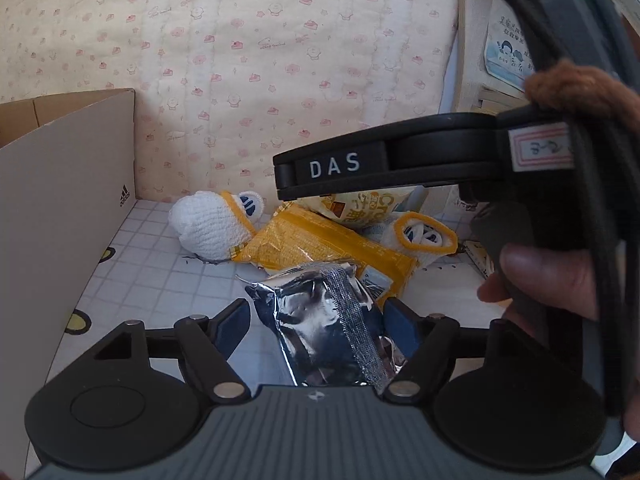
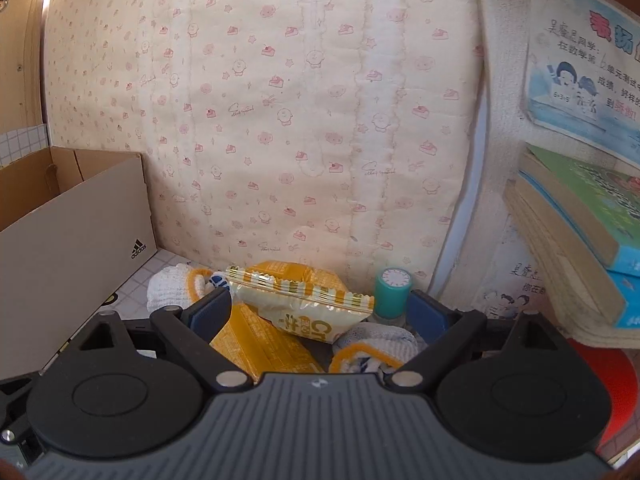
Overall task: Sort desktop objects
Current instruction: 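Close the right gripper on the yellow Oishi chip bag, then close the left gripper on the silver foil bag while the right gripper lifts the chip bag, then carry both held bags over the cardboard box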
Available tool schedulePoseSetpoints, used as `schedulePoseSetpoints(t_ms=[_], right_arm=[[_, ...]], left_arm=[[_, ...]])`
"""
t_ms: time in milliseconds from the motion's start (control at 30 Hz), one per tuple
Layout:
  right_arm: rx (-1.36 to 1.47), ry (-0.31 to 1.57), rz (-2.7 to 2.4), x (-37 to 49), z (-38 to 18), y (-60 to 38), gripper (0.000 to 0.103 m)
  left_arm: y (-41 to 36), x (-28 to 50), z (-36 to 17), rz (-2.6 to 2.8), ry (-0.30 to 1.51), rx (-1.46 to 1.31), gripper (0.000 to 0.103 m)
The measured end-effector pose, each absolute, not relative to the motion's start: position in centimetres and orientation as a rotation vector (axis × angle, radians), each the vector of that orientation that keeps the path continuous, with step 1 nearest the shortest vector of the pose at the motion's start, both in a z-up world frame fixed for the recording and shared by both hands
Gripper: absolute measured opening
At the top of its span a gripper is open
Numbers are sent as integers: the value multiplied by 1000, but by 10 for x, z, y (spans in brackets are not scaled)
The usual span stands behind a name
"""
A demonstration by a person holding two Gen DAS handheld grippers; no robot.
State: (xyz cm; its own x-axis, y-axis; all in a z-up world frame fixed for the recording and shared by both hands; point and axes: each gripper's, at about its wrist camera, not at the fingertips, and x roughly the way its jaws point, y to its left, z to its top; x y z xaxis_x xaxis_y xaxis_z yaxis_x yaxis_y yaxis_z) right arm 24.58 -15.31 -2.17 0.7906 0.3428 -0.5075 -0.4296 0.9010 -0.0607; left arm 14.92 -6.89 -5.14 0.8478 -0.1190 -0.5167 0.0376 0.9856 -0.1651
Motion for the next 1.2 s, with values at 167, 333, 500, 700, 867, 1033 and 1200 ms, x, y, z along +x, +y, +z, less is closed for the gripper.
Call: schedulePoseSetpoints(t_ms=[167,333,500,700,867,1033,1200], right_arm=[[-206,568,380,269,-26,-142,97],[-230,626,383,291,-35,-138,96],[-193,626,407,294,-41,-137,58],[-153,561,423,280,-26,-148,52],[-100,503,434,263,-4,-162,52],[-119,444,414,229,15,-173,52],[-106,405,397,201,26,-185,52]], left_arm=[[-60,156,-55,-94,579,-224,78],[-60,162,-58,-108,603,-251,72],[-59,163,-56,-118,604,-261,56],[-65,154,-50,-142,553,-215,40],[-64,149,-48,-155,535,-206,35],[-61,141,-44,-148,511,-179,32],[-56,134,-42,-133,505,-168,30]])
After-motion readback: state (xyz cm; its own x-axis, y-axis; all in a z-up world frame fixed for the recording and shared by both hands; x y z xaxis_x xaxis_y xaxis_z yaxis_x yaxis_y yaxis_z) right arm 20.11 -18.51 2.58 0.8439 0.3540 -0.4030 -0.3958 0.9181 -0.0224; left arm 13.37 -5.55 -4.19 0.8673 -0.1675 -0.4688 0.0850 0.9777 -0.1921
